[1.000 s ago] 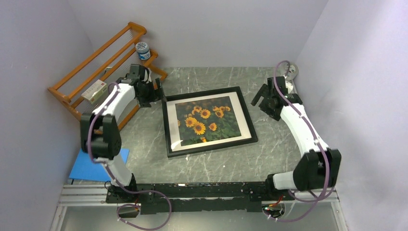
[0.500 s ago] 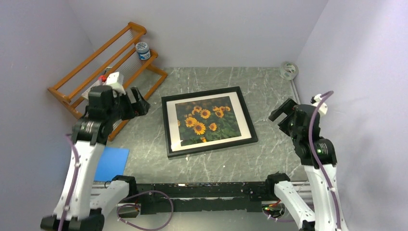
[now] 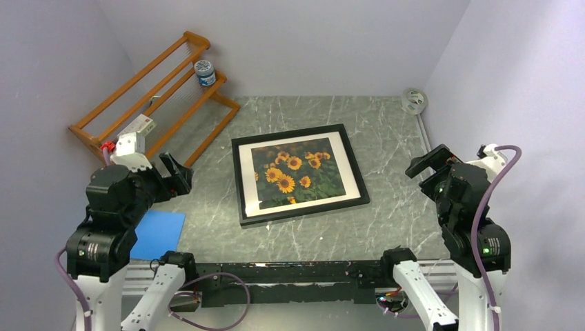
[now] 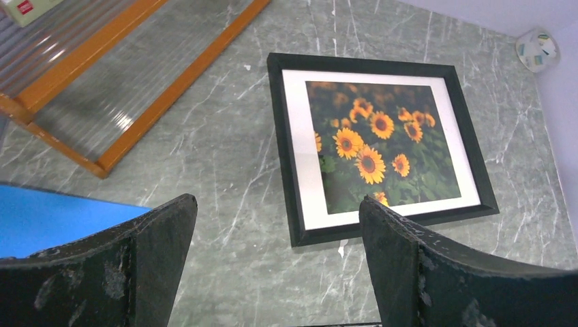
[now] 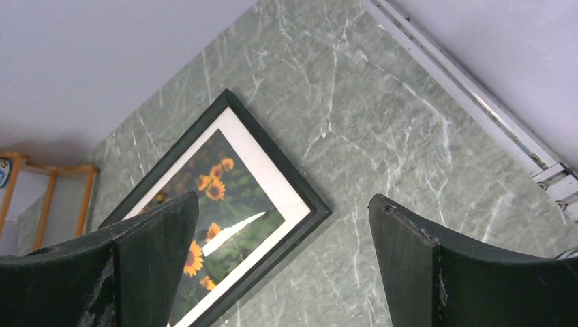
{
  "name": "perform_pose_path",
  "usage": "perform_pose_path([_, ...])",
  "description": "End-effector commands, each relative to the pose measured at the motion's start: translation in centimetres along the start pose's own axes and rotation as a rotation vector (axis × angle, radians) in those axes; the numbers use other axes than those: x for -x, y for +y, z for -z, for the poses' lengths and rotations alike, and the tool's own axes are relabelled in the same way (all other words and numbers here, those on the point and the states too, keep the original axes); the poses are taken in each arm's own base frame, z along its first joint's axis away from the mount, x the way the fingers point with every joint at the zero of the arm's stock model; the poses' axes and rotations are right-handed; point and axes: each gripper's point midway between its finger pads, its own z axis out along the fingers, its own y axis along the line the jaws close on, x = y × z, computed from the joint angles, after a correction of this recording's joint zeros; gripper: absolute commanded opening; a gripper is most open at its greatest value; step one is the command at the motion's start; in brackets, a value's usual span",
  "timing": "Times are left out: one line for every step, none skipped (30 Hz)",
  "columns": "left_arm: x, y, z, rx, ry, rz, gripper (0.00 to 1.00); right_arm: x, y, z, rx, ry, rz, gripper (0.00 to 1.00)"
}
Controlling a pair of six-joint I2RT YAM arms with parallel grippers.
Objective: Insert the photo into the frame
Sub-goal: Reset both arms
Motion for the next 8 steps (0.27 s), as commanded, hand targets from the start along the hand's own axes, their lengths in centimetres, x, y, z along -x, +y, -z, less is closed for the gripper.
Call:
perform_pose_path([-0.1,1.0,1.8,0.048,0.0,-0.018,0.94,1.1,-0.5,1.2,-0.008,-0.029,0.025,0.99])
perform_pose_path([-0.3,1.2,1.9,0.057,0.005,-0.017,0.94,1.1,-0.6,1.3,-0.006,-0.03,0.027,0.99])
perform_pose_path([-0.5,1.3,2.1,0.064,0.009,-0.014,0.94,0.9,-0.6,1.4,-0.001,-0.031,0.031,0.99])
perform_pose_path([-0.6,1.4,2.2,0.068,0.011,-0.009,0.94,0.8,-0.6,1.4,0.006,-0.028,0.035,0.99])
perform_pose_path([-0.7,1.3,2.4,0.065,0.012,-0.005,0.94,0.5,-0.7,1.3,0.007,-0.02,0.042,0.99])
perform_pose_path([-0.7,1.2,2.5,0.059,0.012,-0.002,0.94,0.3,-0.8,1.3,0.003,-0.012,0.05,0.99])
perform_pose_path([-0.7,1.1,2.6,0.052,0.012,0.002,0.94,0.1,-1.0,1.2,-0.009,-0.005,0.053,0.99])
perform_pose_path([-0.8,1.0,2.7,0.048,0.012,0.005,0.94,0.0,-1.1,1.1,-0.019,0.002,0.056,0.99])
